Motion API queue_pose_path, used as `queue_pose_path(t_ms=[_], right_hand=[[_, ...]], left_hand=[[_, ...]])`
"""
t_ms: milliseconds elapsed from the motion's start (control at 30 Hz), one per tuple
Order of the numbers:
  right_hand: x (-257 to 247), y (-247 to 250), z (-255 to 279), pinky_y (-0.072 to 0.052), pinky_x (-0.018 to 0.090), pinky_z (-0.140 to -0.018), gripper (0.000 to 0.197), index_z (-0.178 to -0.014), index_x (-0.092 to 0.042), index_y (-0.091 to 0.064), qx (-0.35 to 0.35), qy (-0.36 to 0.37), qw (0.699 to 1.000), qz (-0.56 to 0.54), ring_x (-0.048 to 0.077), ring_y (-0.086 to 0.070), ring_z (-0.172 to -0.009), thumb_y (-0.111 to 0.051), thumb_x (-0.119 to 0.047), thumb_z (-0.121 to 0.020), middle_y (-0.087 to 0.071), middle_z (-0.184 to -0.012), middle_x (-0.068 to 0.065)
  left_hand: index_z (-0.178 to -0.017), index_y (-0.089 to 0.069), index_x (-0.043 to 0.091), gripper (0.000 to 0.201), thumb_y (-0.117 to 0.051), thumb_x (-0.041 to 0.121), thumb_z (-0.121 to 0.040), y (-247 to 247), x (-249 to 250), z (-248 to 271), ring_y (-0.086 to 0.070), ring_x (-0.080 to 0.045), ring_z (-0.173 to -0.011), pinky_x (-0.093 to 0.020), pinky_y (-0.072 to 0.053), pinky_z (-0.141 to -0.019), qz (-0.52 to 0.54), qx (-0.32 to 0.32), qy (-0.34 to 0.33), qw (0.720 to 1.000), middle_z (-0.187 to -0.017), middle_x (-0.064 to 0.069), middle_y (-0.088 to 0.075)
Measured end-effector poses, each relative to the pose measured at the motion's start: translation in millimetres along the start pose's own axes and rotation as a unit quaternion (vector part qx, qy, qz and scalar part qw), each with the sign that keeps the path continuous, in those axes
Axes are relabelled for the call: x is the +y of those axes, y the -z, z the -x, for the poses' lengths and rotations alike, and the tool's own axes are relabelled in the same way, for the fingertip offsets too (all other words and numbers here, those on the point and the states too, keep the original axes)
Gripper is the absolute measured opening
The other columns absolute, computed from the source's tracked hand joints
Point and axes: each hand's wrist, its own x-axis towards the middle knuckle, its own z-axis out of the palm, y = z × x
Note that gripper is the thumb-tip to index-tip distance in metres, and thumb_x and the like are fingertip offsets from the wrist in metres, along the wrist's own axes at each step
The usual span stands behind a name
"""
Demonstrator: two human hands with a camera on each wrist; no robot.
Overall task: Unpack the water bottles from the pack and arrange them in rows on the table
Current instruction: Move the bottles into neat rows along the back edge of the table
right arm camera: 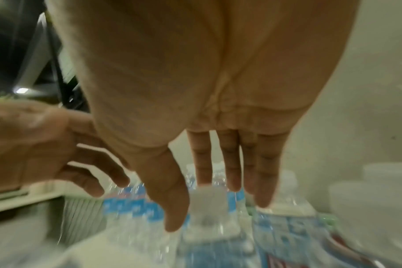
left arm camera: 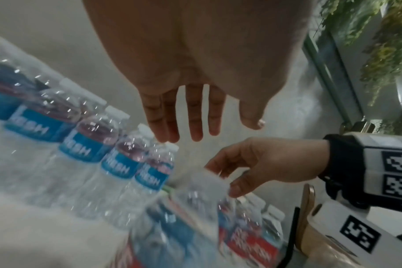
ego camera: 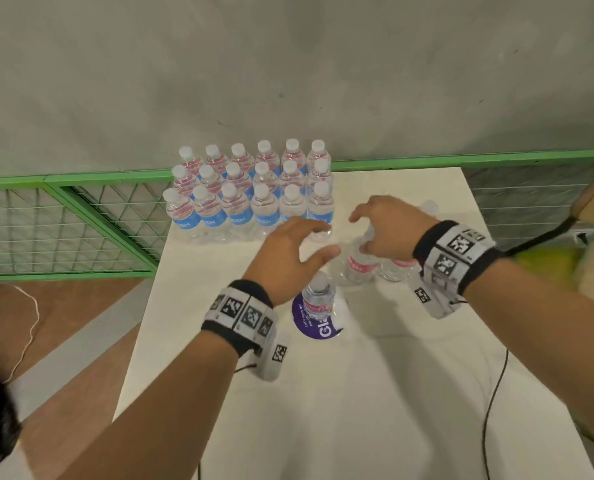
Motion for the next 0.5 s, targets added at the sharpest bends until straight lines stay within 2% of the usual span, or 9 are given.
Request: queue_pose_path(t_ms=[67,100,167,200,267,367,500], right_hand=[[-5.3,-16.8,12.2,-0.048,0.04,-0.093,0.052,-0.128,-0.029,-0.053,-0.01,0.025,0.999,0.035,0.025,-0.053,-0.11,-0.066,-0.035,-0.077,-0.054,-0.118,0.003],[-7.1,-23.4,17.2,-0.047,0.04,-0.094,0.05,-0.128,-0.029,-0.053,-0.008,0.035,0.998,0.05,0.026,-0.051,-0.111,-0.064,-0.033,-0.079,-0.054,-0.12,0.003],[-7.6,-31.7,25.2,-0.046,0.038,-0.095,0.048,-0.129,-0.026,-0.055,0.004,0.038,0.997,0.059,0.029,-0.049,-0.113,-0.061,-0.019,-0.083,-0.052,-0.124,0.004],[-7.1,-33.6,29.4,-0.045,0.035,-0.095,0.047,-0.13,-0.025,-0.056,0.009,0.036,0.998,0.056,0.029,-0.05,-0.113,-0.059,-0.013,-0.084,-0.053,-0.125,0.005],[-5.8,-35.9,39.4,-0.043,0.031,-0.093,0.045,-0.129,-0.025,-0.059,0.015,0.031,0.998,0.042,0.027,-0.052,-0.114,-0.057,-0.009,-0.087,-0.054,-0.125,0.005],[-4.0,-40.9,61.4,-0.04,0.028,-0.093,0.043,-0.13,-0.023,-0.06,0.002,0.034,0.999,0.022,0.025,-0.052,-0.117,-0.058,-0.01,-0.089,-0.055,-0.125,0.005],[-11.4,-54.4,98.4,-0.038,0.026,-0.087,0.044,-0.126,-0.025,-0.063,-0.015,0.043,0.999,-0.002,0.023,-0.053,-0.115,-0.058,-0.007,-0.086,-0.059,-0.121,0.002]], left_hand=[[-0.129,-0.054,0.03,0.055,-0.065,0.057,-0.082,-19.9,0.5,16.8,-0.051,-0.01,-0.118,-0.03,-0.041,-0.102,-0.018,-0.069,0.035,0.997,-0.129,0.008,-0.053],[-0.131,-0.052,0.03,0.056,-0.068,0.052,-0.081,-29.3,-0.8,24.5,-0.05,-0.013,-0.119,-0.031,-0.041,-0.104,-0.037,-0.103,0.052,0.993,-0.132,0.008,-0.05],[-0.128,-0.052,0.028,0.048,-0.069,0.028,-0.082,-43.5,-3.5,36.6,-0.053,-0.019,-0.115,-0.037,-0.044,-0.102,-0.063,-0.141,0.071,0.985,-0.13,0.006,-0.05],[-0.124,-0.054,0.026,0.045,-0.065,0.017,-0.082,-46.3,-3.8,41.7,-0.055,-0.021,-0.112,-0.038,-0.046,-0.099,-0.064,-0.138,0.076,0.985,-0.127,0.005,-0.052],[-0.119,-0.058,0.022,0.041,-0.062,0.006,-0.081,-43.7,-0.4,51.1,-0.057,-0.021,-0.108,-0.035,-0.047,-0.096,-0.048,-0.116,0.095,0.988,-0.123,0.003,-0.057],[-0.118,-0.062,0.016,0.038,-0.065,0.004,-0.082,-29.5,3.0,66.2,-0.06,-0.02,-0.108,-0.023,-0.043,-0.091,-0.039,-0.108,0.111,0.987,-0.119,-0.001,-0.063],[-0.119,-0.062,0.022,0.041,-0.066,0.004,-0.083,-8.9,-3.7,95.6,-0.054,-0.014,-0.102,-0.022,-0.039,-0.087,-0.074,-0.126,0.155,0.977,-0.119,0.0,-0.063]])
